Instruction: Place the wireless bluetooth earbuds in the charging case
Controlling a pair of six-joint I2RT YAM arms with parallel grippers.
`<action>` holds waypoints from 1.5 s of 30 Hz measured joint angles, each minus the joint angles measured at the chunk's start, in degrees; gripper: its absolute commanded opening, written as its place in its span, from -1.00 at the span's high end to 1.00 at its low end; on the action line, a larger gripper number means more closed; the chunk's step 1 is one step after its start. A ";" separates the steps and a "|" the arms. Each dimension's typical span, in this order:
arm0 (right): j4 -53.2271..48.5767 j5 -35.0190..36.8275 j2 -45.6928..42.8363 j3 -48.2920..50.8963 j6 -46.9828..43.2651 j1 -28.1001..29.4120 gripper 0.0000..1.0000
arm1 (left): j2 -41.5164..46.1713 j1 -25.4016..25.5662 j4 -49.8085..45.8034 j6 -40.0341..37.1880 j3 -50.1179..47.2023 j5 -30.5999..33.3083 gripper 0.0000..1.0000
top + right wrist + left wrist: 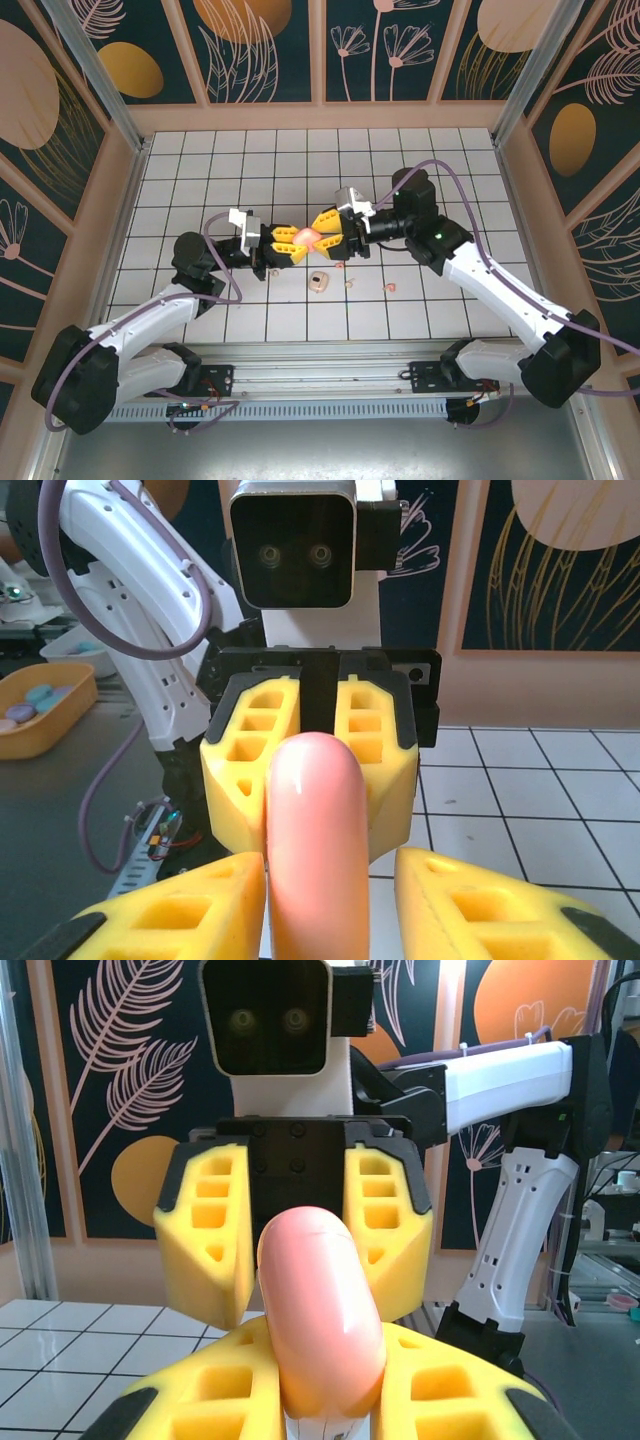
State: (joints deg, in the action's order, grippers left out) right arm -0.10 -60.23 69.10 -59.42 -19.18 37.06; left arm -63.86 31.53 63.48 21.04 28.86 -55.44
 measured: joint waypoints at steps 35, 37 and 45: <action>-12.31 16.76 1.60 -3.21 -17.79 -1.88 0.66 | 3.23 0.09 -56.11 -44.87 17.35 17.33 -0.23; -12.81 17.40 2.25 -3.21 -21.68 -1.88 0.66 | 1.46 0.09 -60.26 -49.03 19.12 19.10 -0.20; -14.05 20.00 4.48 -3.08 -31.82 -1.88 0.66 | -5.27 0.09 -72.43 -60.59 25.46 19.96 -0.09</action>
State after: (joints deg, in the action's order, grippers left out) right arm -14.15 -40.23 73.58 -62.50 -51.00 35.18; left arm -69.12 31.62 -8.95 -39.55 54.33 -35.48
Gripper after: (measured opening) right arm 0.195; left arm 0.551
